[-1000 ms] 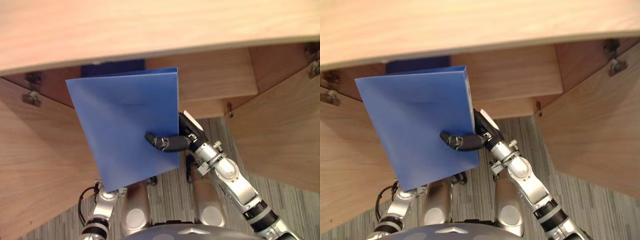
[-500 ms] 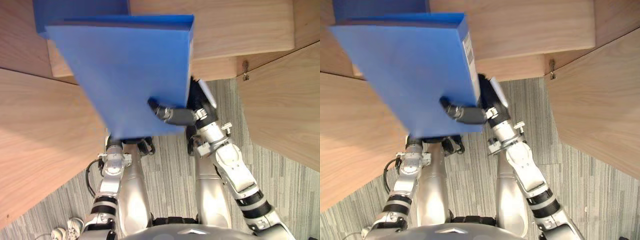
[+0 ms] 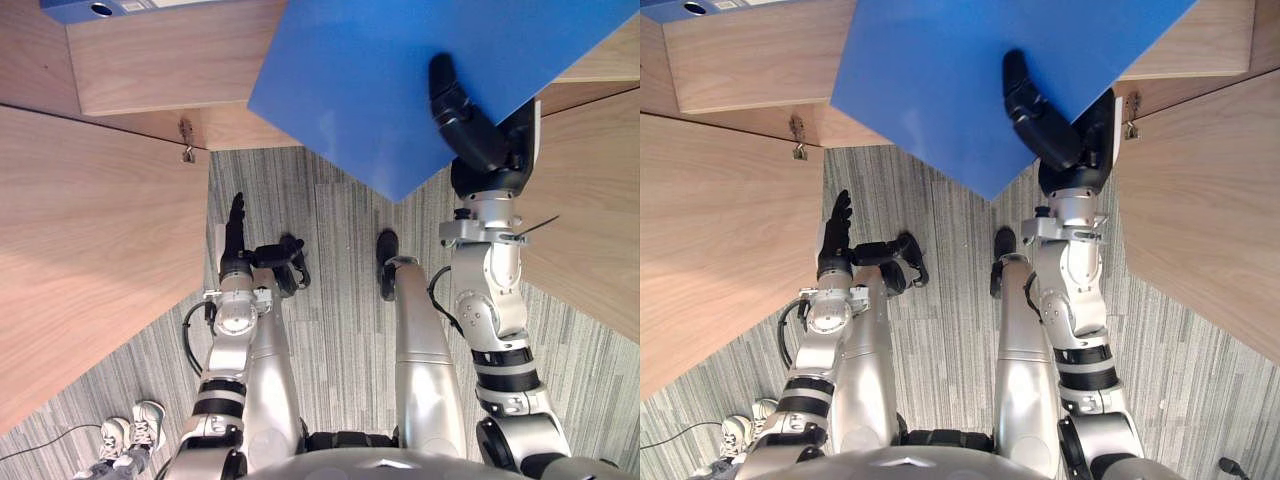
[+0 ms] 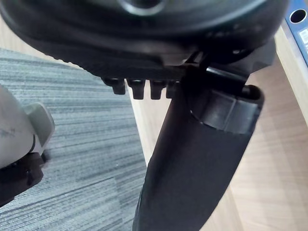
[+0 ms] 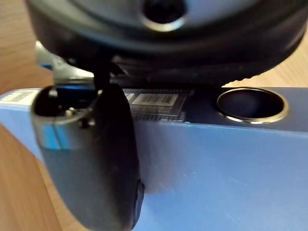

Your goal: Walk over to the cabinet, pick up the folder, carry it to the office cabinet, place the folder inside the office cabinet, then close the office cabinet door

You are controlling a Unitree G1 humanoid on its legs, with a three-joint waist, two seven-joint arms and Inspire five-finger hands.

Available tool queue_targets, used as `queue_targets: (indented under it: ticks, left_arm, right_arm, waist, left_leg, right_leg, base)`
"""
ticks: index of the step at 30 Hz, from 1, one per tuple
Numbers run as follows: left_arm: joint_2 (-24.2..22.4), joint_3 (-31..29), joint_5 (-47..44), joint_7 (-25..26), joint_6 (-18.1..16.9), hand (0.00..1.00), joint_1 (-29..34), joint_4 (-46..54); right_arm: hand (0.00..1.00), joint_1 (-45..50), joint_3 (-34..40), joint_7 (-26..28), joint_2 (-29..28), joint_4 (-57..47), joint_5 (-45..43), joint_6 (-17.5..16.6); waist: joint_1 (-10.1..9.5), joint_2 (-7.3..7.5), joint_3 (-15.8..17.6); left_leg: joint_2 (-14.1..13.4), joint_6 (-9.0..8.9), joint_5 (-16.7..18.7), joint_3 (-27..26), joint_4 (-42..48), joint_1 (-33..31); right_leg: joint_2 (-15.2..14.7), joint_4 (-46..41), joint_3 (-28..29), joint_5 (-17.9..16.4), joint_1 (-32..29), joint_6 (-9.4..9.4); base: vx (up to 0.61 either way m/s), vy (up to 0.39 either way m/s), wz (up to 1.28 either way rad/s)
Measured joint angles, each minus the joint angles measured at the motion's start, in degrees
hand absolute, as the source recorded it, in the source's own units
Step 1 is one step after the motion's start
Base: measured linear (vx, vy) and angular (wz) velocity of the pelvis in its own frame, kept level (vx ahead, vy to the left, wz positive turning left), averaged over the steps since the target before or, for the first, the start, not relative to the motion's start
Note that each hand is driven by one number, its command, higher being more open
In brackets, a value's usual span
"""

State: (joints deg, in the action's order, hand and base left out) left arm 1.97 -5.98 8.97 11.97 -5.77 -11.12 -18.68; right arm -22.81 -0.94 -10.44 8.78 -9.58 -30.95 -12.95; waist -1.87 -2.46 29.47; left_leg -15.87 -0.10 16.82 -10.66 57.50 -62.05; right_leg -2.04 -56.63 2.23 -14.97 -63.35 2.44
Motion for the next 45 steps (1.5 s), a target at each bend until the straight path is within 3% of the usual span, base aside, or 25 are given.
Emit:
queue_targets:
  ticks: [4, 20, 28, 32, 33, 45]
  left_arm:
    - [-0.22, -0.07, -0.52, 0.29, 0.02, 1.00, -0.01, 0.00]
    - [-1.76, 0.10, -3.58, 2.12, 0.21, 1.00, -0.05, 0.06]
    - [-2.49, 1.39, -4.07, 3.00, 0.30, 1.00, -0.34, 0.05]
    - [-2.43, 2.54, -4.40, 3.55, 0.28, 1.00, -0.35, 0.05]
    - [-2.57, 2.76, -4.48, 3.67, 0.28, 1.00, -0.43, 0.05]
    - [-2.83, 5.72, -6.16, 3.81, 0.14, 1.00, -0.36, 0.02]
  right_arm:
    - [0.00, -4.24, 2.76, -1.96, -0.41, 1.66, -3.23, -1.83]
    - [0.00, -25.14, 6.60, -8.64, -0.35, 16.53, -25.37, -3.70]
    - [0.00, -35.68, 10.83, -12.46, -0.30, 22.64, -34.41, -7.61]
    - [0.00, -40.08, 13.80, -15.05, -0.33, 25.32, -34.72, -8.95]
    - [1.00, -41.06, 14.34, -15.85, -0.10, 25.84, -34.98, -9.69]
    - [1.00, -45.60, 15.90, -19.37, 6.60, 27.36, -36.66, -10.31]
  waist:
    - [-0.33, 0.00, 0.00]
    - [-0.69, 0.00, 0.00]
    - [-0.85, -0.01, -0.01]
    - [-0.98, -0.05, -0.04]
    - [-0.94, -0.05, -0.04]
    - [-0.96, -0.27, -0.25]
  left_leg:
    - [0.22, -0.03, -0.30, 0.31, 0.08, -0.99]
    - [0.89, -0.03, -1.01, 2.03, 1.87, -5.40]
    - [2.20, -0.04, -2.37, 2.70, 0.47, -6.39]
    - [2.87, -0.39, -3.24, 3.02, -0.82, -6.41]
    - [3.20, -0.53, -3.73, 3.18, -1.50, -6.41]
    - [4.45, -1.67, -7.09, 4.49, -6.41, -6.25]
  right_leg:
    - [-0.27, -0.24, -0.29, -0.10, -0.78, -0.04]
    - [-1.09, -2.62, -1.42, -0.39, -4.49, -0.15]
    - [-2.35, -2.18, -2.38, -0.38, -4.94, -0.16]
    - [-2.87, -1.69, -2.91, -0.36, -4.93, -0.19]
    - [-3.16, -1.42, -3.16, -0.35, -4.92, -0.21]
    - [-4.27, 0.83, -5.53, 0.17, -4.45, -1.09]
  base:
    - [-0.01, 0.092, 0.06]
    - [-0.02, 0.088, 0.05]
    - [-0.02, 0.088, 0.11]
    - [-0.01, 0.068, 0.12]
    - [-0.01, 0.057, 0.17]
    - [-0.01, 0.049, 0.12]
